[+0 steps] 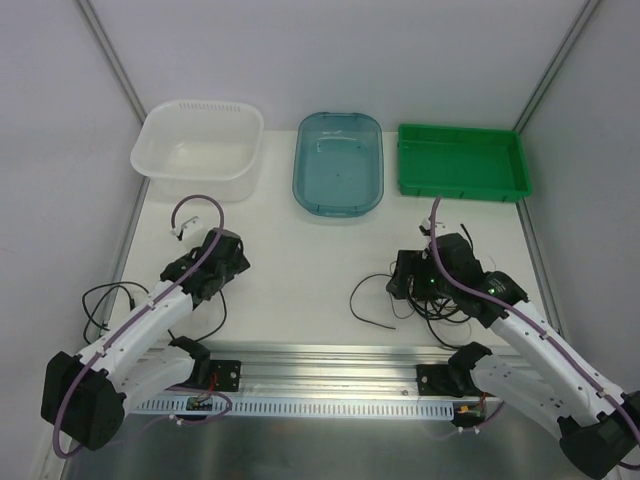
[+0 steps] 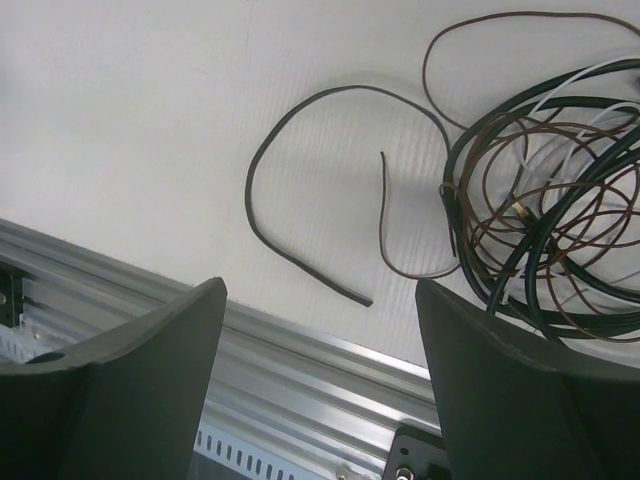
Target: Untangle the cables
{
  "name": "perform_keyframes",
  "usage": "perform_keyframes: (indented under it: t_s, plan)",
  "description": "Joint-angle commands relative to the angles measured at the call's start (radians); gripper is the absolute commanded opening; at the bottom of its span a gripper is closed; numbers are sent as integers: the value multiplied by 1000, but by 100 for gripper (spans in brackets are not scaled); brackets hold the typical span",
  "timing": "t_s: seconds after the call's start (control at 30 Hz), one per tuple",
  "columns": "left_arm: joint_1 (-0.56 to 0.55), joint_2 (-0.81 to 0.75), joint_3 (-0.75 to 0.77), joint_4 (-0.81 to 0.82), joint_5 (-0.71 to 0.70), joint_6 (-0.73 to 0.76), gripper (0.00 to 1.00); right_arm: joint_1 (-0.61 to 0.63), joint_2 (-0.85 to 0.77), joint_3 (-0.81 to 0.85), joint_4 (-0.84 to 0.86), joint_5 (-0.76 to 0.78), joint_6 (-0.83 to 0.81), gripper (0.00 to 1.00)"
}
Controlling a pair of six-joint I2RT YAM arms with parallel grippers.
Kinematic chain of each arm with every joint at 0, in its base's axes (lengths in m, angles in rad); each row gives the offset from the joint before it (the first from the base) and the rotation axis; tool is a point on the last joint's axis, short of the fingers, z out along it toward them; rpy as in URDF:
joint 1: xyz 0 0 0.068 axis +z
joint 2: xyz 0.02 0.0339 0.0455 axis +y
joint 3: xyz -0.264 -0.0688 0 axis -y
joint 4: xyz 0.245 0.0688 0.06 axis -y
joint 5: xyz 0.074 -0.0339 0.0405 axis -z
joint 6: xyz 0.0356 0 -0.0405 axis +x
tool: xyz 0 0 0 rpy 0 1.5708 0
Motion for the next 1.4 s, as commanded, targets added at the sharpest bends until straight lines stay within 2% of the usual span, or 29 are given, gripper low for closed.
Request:
perform_keyframes:
  t_s: [0.0, 0.1, 0.13, 0.37, 0.47, 0.6, 0.83, 1.1, 1.17, 1.27, 1.3, 1.37]
  plan:
    - [71, -23, 39, -58, 30, 40, 93, 24, -4, 24, 18, -42, -8, 81]
    - [159, -35, 43, -101, 31, 57, 97, 39, -4, 23, 16, -62, -5, 82]
    - [224, -41, 40, -109, 24, 67, 99, 42, -5, 21, 13, -65, -5, 83]
    - [560, -5, 17, -117, 48, 123, 99, 48, 1, 17, 4, -99, -37, 92]
    - [637, 37, 22, -109, 48, 124, 99, 48, 6, 20, -1, -111, -51, 99]
    - [760, 101, 17, -83, 62, 127, 95, 48, 10, 31, -8, -114, -70, 97]
    - [844, 175, -23, 28, 105, 186, 83, 50, 12, 51, -30, -119, -83, 97]
    - [864, 325, -21, 87, 129, 192, 55, 48, 42, 75, -44, -110, -83, 97]
    - [864, 353, -13, 92, 139, 195, 50, 48, 45, 78, -42, -102, -80, 97]
    - [864, 397, 5, 95, 152, 212, 33, 48, 56, 84, -42, -88, -80, 97]
    - [864, 411, 11, 95, 158, 233, 20, 50, 59, 87, -44, -87, -79, 97]
    - [864, 411, 31, 94, 183, 252, 8, 48, 70, 93, -42, -81, -77, 97]
